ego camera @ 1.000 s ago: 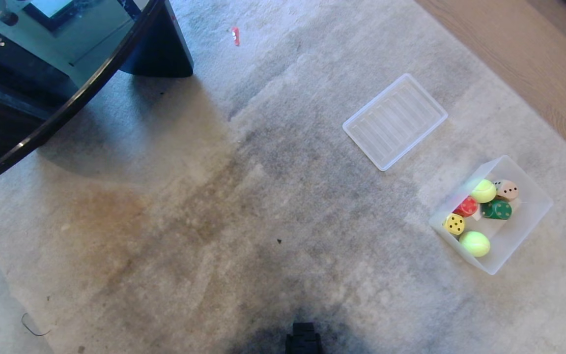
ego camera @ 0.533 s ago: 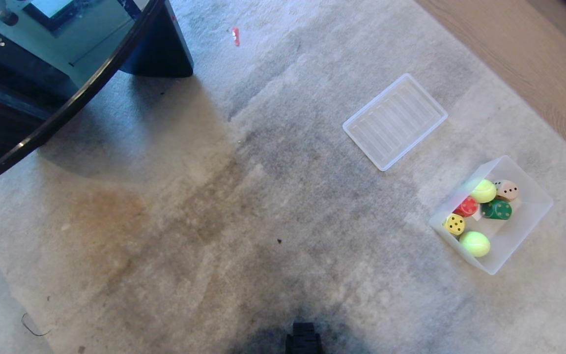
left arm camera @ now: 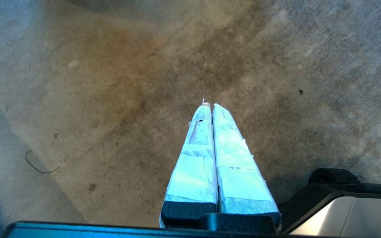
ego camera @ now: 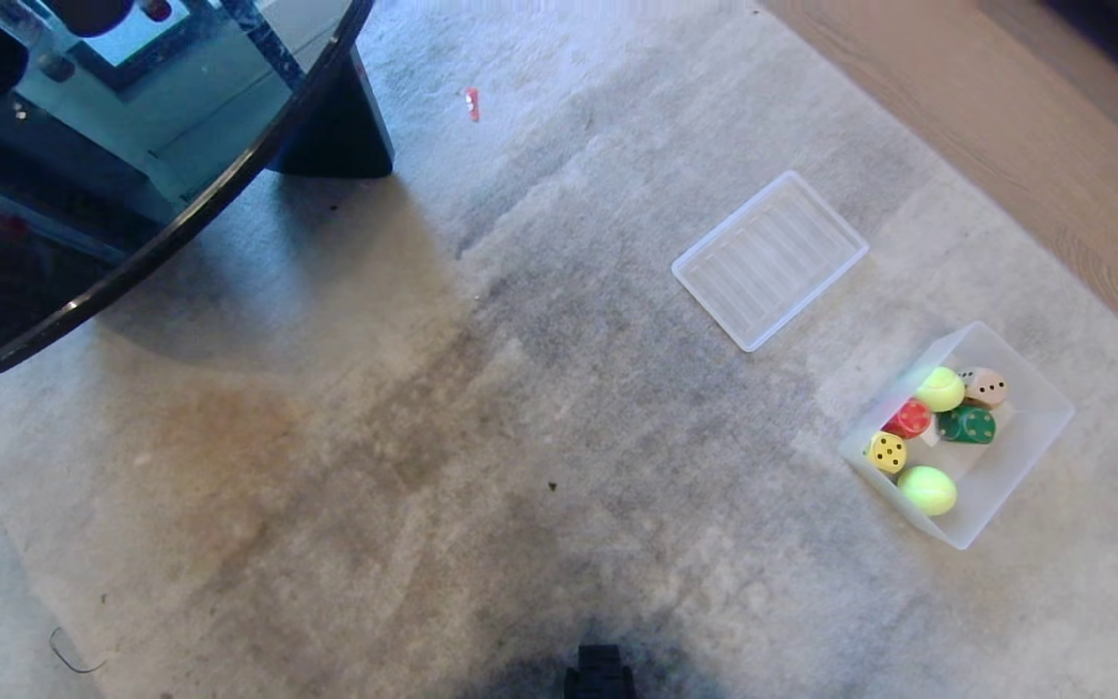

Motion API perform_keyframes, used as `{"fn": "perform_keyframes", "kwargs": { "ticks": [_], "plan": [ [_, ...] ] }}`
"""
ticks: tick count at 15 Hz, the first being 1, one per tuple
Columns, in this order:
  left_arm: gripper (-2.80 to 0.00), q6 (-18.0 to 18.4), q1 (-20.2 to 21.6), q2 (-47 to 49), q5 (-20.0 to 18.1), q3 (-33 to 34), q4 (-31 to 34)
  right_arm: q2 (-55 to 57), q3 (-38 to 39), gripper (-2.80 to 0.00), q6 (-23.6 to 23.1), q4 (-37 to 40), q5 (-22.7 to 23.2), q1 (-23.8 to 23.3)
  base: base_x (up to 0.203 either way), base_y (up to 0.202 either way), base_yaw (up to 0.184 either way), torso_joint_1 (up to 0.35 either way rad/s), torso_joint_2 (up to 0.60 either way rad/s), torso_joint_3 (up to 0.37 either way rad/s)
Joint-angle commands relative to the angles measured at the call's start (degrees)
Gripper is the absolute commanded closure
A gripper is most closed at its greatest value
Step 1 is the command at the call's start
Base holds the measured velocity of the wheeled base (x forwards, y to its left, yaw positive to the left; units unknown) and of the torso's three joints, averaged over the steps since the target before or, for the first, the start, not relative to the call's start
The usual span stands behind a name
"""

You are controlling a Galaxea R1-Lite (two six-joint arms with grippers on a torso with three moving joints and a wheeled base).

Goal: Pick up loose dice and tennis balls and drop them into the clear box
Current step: Close the lid

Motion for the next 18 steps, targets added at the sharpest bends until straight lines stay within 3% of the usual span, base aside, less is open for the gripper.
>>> {"fn": "perform_keyframes", "kwargs": {
  "ticks": [1, 13, 18],
  "plan": [
    [0.0, -0.05, 0.0, 0.0, 0.01, 0.0, -0.03, 0.07, -0.03, 0.0, 0.09, 0.03, -0.03, 0.0, 0.0, 0.0, 0.0, 0.003, 0.0, 0.2],
    [0.0, -0.05, 0.0, 0.0, 0.1, 0.0, 0.06, 0.07, 0.05, 0.0, 0.09, -0.02, -0.03, 0.0, 0.0, 0.0, 0.0, 0.003, 0.0, 0.204],
    [0.0, -0.05, 0.0, 0.0, 0.1, 0.0, 0.06, 0.07, 0.05, 0.0, 0.09, -0.05, -0.03, 0.0, 0.0, 0.0, 0.0, 0.002, 0.0, 0.058]
  ]
}}
